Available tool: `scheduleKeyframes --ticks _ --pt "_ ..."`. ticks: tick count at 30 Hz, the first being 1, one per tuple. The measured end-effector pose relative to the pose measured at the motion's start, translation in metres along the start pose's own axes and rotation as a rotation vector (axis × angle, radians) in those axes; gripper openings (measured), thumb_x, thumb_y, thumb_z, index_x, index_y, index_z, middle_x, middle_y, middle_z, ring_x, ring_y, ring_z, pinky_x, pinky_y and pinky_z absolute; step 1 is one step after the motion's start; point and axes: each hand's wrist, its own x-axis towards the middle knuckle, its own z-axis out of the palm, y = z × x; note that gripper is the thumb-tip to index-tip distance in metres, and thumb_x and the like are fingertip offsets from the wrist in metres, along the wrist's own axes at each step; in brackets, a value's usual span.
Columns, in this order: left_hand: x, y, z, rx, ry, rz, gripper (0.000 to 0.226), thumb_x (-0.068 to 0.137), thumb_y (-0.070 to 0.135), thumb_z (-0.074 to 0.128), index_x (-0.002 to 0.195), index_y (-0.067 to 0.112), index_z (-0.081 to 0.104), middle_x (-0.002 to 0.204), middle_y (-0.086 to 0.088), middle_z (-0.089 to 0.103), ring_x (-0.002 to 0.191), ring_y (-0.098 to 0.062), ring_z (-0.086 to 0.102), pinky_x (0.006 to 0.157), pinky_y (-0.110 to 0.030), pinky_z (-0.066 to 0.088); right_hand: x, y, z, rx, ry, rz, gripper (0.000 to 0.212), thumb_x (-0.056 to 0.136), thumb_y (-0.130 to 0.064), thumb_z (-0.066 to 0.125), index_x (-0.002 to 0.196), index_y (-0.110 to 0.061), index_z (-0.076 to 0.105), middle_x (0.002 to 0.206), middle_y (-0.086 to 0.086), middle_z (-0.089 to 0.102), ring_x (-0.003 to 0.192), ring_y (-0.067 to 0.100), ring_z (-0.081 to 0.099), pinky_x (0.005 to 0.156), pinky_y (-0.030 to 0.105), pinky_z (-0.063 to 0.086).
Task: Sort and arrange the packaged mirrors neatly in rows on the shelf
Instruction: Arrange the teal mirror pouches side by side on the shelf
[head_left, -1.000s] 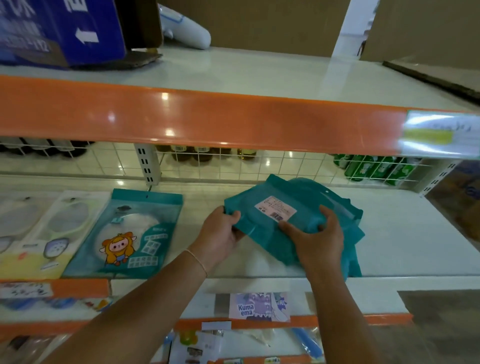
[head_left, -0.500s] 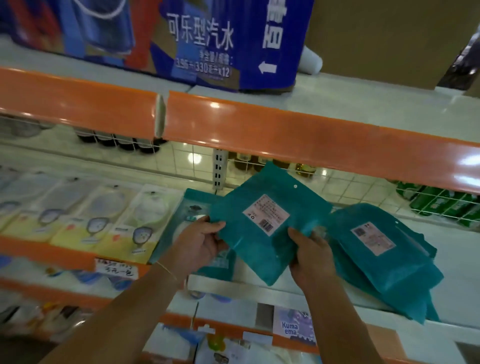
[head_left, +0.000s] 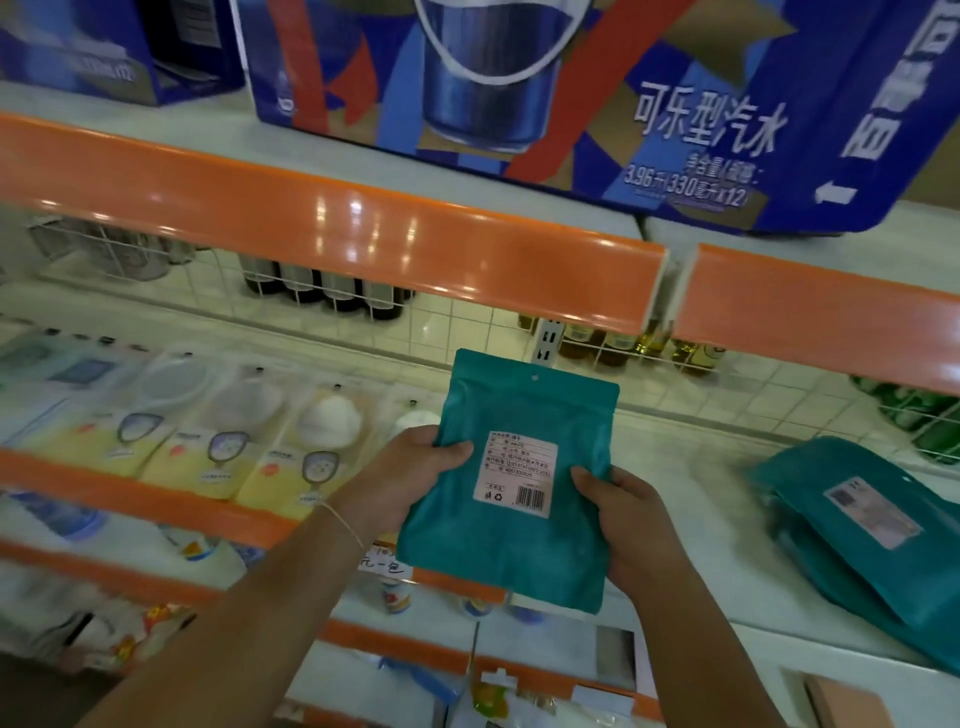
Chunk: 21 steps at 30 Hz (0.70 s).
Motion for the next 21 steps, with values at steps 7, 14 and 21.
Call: scheduleKeyframes --ticks 7,14,21 --pt "0.004 0.004 -0.023 -0.048 -0.007 -0.02 0.023 0.095 0.018 0.061 0.112 0.003 0.066 0.101 -0.015 0.074 0.091 -0.033 0.071 0.078 -0.044 0.057 -0.001 0.004 0.014 -0.025 -0.141 0.007 0.022 0.094 -0.011 0.062 0.112 0.0 0.066 0.105 0.015 0.074 0.094 0.032 0.072 0.075 0.044 0.059" --pt "0.011 0.021 -0.033 0.191 0.204 0.065 0.053 0.101 0.051 0.036 0.104 0.004 0.06 0.086 -0.018 0.069 0.069 -0.027 0.066 0.068 -0.041 0.059 0.008 -0.001 0.003 0.04 -0.009 -0.31 0.013 0.088 -0.007 0.063 0.099 -0.003 0.068 0.097 0.008 0.076 0.086 0.025 0.074 0.065 0.03 0.059" --pt "0.004 0.031 -0.018 0.362 0.12 -0.093 0.073 0.091 0.072 0.031 0.103 0.005 0.054 0.089 -0.019 0.064 0.065 -0.032 0.067 0.06 -0.044 0.06 0.012 -0.001 -0.009 -0.115 -0.071 -0.619 0.015 0.085 0.002 0.063 0.095 -0.004 0.07 0.091 -0.002 0.077 0.087 0.014 0.073 0.071 0.024 0.057"
